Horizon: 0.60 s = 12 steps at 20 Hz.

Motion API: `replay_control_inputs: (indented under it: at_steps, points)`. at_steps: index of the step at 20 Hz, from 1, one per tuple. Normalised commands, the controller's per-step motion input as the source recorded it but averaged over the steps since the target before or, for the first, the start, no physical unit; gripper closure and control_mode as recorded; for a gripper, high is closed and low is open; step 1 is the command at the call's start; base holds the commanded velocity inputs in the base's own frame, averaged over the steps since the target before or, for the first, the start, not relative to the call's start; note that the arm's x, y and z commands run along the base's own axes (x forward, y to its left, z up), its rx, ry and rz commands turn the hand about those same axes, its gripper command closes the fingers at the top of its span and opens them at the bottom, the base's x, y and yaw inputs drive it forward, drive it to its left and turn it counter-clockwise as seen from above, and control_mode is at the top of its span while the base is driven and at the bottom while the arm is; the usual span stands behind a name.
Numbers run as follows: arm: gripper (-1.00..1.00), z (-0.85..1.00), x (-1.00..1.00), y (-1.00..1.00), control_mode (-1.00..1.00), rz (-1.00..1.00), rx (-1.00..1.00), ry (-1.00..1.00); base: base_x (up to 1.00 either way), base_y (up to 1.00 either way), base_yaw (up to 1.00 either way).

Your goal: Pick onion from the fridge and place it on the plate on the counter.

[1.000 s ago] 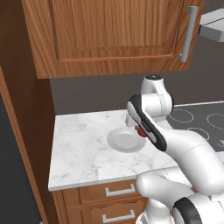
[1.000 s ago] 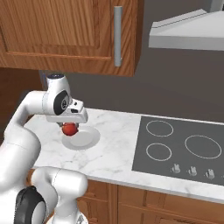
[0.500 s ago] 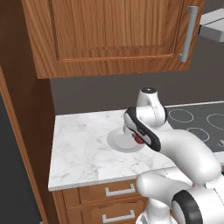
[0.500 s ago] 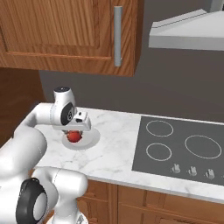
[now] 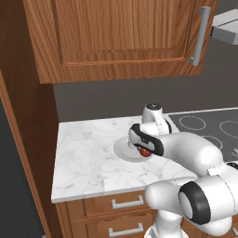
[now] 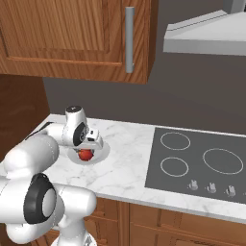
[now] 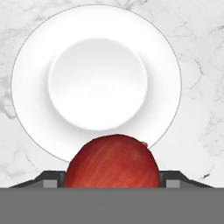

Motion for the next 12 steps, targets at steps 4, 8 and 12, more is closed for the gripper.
replay_control_inputs:
  at_steps: [4, 8, 12]
  points:
    - [1.0, -0.19, 0.51, 0.09, -1.0, 0.0, 0.0, 0.0, 0.0, 0.0, 0.0]
    - [1.0, -0.02, 0.56, 0.08, -1.0, 0.0, 0.0, 0.0, 0.0, 0.0, 0.0]
    - [1.0, -0.1, 0.53, 0.07, -1.0, 0.0, 0.0, 0.0, 0.0, 0.0, 0.0]
